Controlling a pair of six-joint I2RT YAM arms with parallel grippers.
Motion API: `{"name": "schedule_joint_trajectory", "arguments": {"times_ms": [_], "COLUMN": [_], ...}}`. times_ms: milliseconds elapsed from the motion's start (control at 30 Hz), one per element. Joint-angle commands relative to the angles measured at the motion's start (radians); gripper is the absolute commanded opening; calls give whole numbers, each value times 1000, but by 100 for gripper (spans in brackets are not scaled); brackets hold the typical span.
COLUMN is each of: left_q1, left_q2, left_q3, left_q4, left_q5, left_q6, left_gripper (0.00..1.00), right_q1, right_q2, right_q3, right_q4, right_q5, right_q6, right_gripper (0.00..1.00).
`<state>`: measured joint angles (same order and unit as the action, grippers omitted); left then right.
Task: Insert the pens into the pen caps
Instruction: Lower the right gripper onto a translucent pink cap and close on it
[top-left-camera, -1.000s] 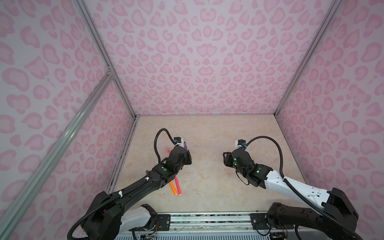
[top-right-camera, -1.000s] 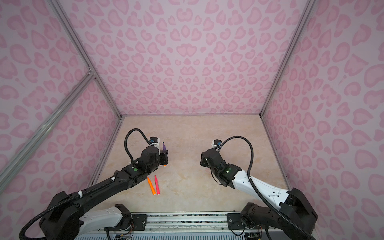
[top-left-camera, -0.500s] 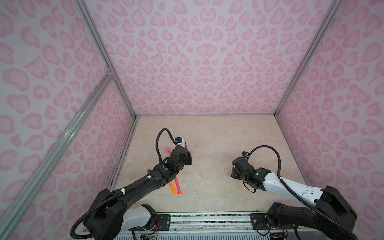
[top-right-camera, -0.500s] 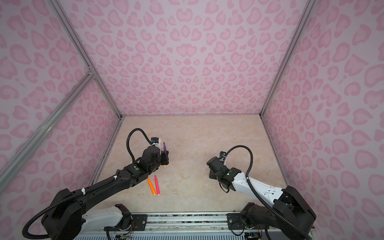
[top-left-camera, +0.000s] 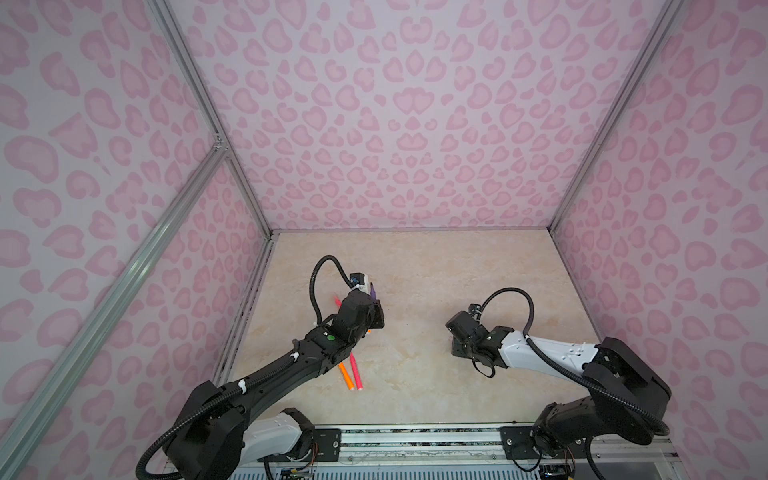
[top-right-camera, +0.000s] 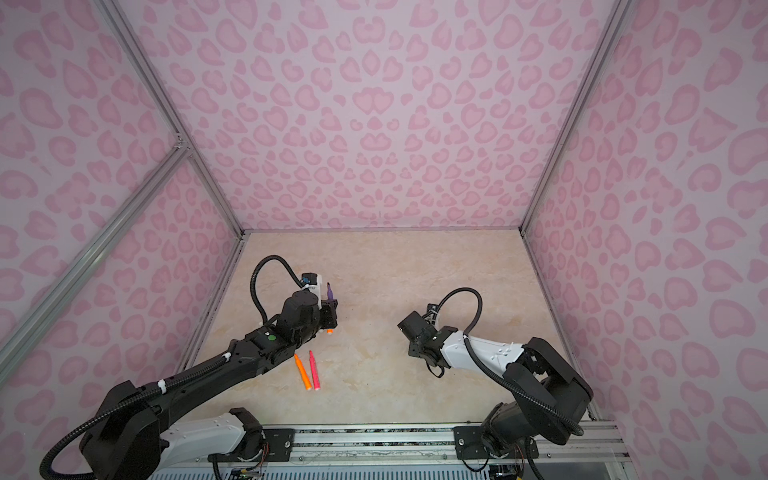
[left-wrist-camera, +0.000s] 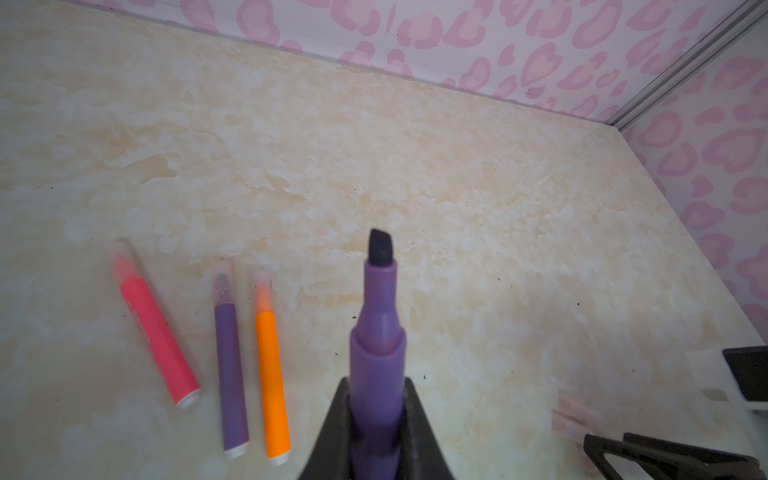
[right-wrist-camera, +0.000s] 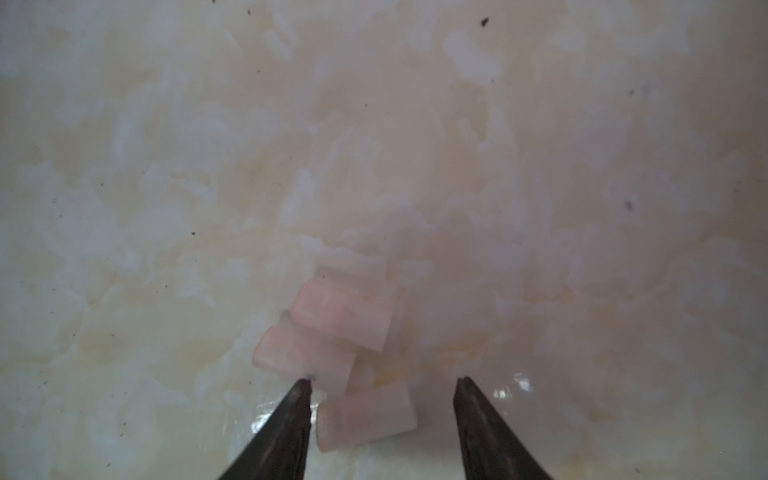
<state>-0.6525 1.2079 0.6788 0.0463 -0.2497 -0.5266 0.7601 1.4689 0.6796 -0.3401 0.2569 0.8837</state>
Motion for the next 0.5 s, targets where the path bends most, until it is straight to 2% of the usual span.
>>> {"name": "schedule_joint_trajectory", "arguments": {"times_ms": [0,200,467], "left_q1": [2,1,1], "left_q2": [-4,1,1], "left_q3": [13,15,15], "left_q4": [0,1,2], "left_q5": [11,24,29], "left_q6": [10,11,11], "left_gripper": [3,3,3], "right_q1": [5,7,8], "right_q2": [-5,-62,-69], "right_q3": [-13,-47,-59], "right_q4": [-43,-68,-80], "right_q5": [77,104,75], "right_q6": [34,35,40], "right_gripper": [56,56,55]}}
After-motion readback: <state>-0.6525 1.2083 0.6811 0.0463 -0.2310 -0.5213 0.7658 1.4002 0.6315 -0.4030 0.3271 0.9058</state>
